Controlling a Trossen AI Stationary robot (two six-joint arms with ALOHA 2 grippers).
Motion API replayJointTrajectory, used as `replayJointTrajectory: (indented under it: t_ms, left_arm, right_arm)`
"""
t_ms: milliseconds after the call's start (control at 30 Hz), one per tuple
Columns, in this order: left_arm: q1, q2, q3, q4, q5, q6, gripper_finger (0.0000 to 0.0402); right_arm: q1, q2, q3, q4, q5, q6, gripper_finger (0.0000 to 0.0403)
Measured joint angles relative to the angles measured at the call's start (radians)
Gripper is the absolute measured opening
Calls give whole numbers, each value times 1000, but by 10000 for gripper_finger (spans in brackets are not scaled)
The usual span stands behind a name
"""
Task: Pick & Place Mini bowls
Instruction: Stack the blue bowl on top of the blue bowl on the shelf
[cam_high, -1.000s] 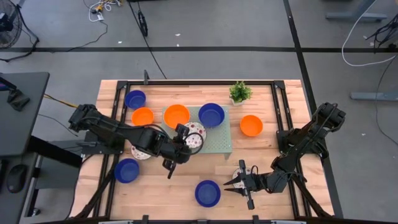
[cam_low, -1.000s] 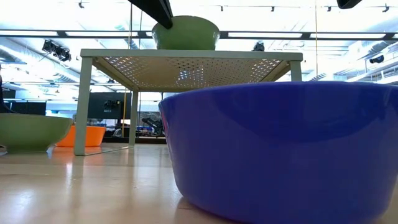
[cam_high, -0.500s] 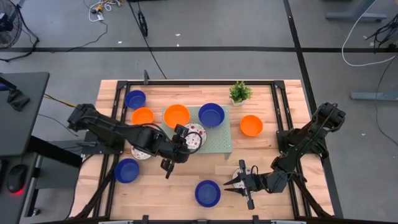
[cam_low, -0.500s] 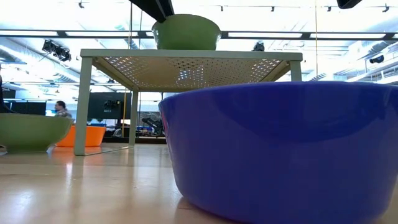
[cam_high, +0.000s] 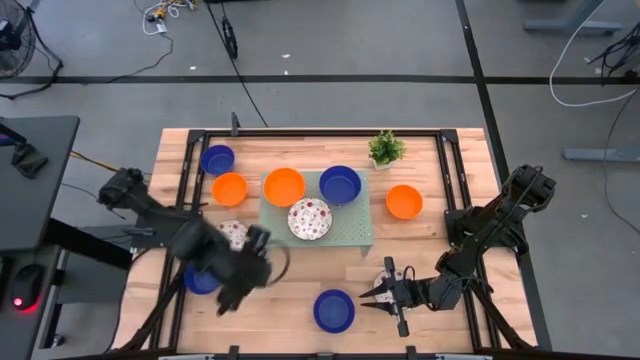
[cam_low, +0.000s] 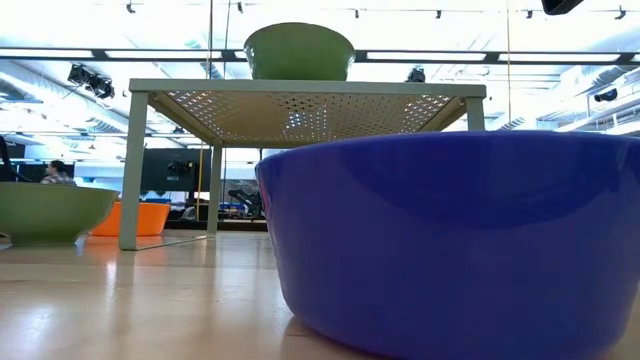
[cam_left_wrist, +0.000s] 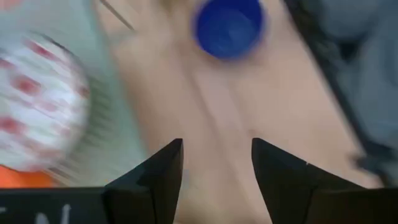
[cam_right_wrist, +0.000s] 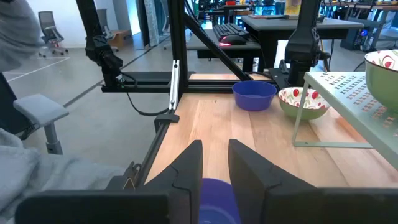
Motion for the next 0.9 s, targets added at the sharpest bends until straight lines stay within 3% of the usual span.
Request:
replayJointTrajectory:
  t_ms: [133, 267, 367, 467, 567, 767, 900]
  left_arm:
    - [-142, 1, 0, -124, 23, -291, 185]
    - [-299, 1, -35, -265, -56, -639, 181]
    - [-409, 1, -120, -328, -104, -877, 181]
    - [-459, -5, -238, -321, -61, -1051, 182]
    - [-467, -43, -371, -229, -28, -1108, 188]
    - [-434, -137, -620, 103, 24, -1101, 219]
    - [-398, -143, -738, 163, 106, -1123, 225]
  right_arm:
    - [0, 0, 0, 0, 0, 1, 81]
    - [0, 0, 0, 0, 0, 1, 81]
    - [0, 0, 0, 5, 0, 0, 81]
    - [0, 0, 0, 8, 0, 0, 81]
    - [0, 0, 0, 11, 0, 0, 81]
    - [0, 0, 0, 20, 0, 0, 81]
    - [-2, 0, 0, 21, 0, -1, 81]
